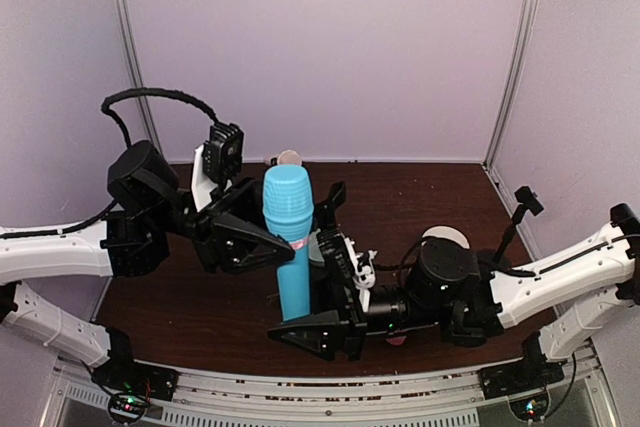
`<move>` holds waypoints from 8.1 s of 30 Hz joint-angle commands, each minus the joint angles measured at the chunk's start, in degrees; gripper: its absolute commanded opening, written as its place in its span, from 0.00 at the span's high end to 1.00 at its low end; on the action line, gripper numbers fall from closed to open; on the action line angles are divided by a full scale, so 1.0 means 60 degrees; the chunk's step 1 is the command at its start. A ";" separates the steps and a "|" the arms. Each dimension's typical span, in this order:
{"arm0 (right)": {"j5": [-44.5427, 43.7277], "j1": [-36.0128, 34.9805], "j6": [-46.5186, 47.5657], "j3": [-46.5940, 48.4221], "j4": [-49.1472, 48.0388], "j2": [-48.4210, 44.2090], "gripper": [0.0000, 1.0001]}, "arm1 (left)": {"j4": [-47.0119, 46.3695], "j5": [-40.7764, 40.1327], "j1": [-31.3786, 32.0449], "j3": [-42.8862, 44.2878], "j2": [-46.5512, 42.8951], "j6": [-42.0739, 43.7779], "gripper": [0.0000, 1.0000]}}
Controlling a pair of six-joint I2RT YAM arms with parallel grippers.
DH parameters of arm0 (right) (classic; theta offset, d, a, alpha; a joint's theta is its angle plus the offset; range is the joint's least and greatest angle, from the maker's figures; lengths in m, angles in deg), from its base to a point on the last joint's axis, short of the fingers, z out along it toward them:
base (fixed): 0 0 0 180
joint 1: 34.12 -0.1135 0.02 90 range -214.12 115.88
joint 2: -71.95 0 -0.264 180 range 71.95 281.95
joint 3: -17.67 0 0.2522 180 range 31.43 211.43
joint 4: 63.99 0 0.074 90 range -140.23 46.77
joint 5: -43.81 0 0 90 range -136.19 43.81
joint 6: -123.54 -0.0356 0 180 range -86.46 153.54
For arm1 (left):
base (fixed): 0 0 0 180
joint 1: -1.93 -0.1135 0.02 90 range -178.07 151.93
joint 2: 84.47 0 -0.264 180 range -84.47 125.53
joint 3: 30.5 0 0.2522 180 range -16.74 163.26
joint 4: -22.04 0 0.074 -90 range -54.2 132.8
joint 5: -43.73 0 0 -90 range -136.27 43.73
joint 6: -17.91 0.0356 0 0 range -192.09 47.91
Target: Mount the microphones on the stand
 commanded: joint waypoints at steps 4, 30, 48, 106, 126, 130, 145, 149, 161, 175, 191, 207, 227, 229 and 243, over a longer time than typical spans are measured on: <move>0.0442 0.0118 -0.0222 0.0083 -0.0398 0.0035 0.57 | -0.0882 0.0396 0.0021 0.0550 0.0101 -0.0347 0.75; -0.1838 0.0401 0.0868 -0.0686 0.2120 -0.2304 1.00 | 0.2775 -0.4830 0.0021 -0.0370 -0.1684 0.1673 0.24; -0.8350 0.0719 0.1364 -0.2208 0.6429 -0.6990 1.00 | 0.6189 -0.9345 0.0665 0.0539 -0.0002 0.1912 0.22; -0.7650 0.1256 0.1153 -0.2984 0.6430 -0.6929 1.00 | 0.9612 -0.5426 -0.0917 0.2260 0.0406 0.6634 0.38; -0.7424 0.1383 0.1528 -0.2765 0.5997 -0.6119 1.00 | 0.8411 -1.1213 0.1103 0.2047 -0.0089 0.3831 0.02; -0.7378 0.1397 0.1565 -0.2730 0.6082 -0.6092 1.00 | 0.8505 -1.1133 0.1105 0.2167 0.0206 0.3980 0.02; -0.7339 0.1426 0.1382 -0.2934 0.6072 -0.6260 1.00 | 0.8656 -1.0399 0.1104 0.2772 0.0947 0.3808 0.27; -0.7324 0.1427 0.1389 -0.2941 0.6086 -0.6301 1.00 | 0.8970 -1.0543 0.1098 0.2791 0.0986 0.3672 0.38; -0.6904 0.1507 0.2032 -0.3253 0.5610 -0.6496 1.00 | 0.9095 -0.9127 0.0914 0.2560 0.0830 0.4987 1.00; -0.4750 0.1596 0.3548 -0.2721 0.3504 -0.4093 1.00 | 0.8175 -0.4363 0.0169 0.2055 0.0557 0.6638 1.00; -0.4011 0.1588 0.3375 -0.1796 0.3183 -0.2765 1.00 | 0.7763 -0.3917 0.0123 0.2074 0.1075 0.6481 1.00; -0.4185 0.1588 0.3397 -0.1573 0.3852 -0.2786 1.00 | 0.7113 -0.5623 0.0123 0.1329 0.0391 0.5988 0.31; -0.4744 0.1588 0.3530 -0.1171 0.4959 -0.3190 1.00 | 0.3297 -0.8305 0.0728 -0.1548 -0.0455 0.3593 0.34; -0.4744 0.1592 0.3489 -0.1161 0.4945 -0.3167 1.00 | 0.2276 -0.8844 0.0975 -0.2022 -0.0262 0.3472 0.37; -0.4700 0.1589 0.3330 -0.1081 0.5047 -0.3219 1.00 | -0.0366 -0.9266 0.1383 -0.2628 0.0792 0.2999 0.49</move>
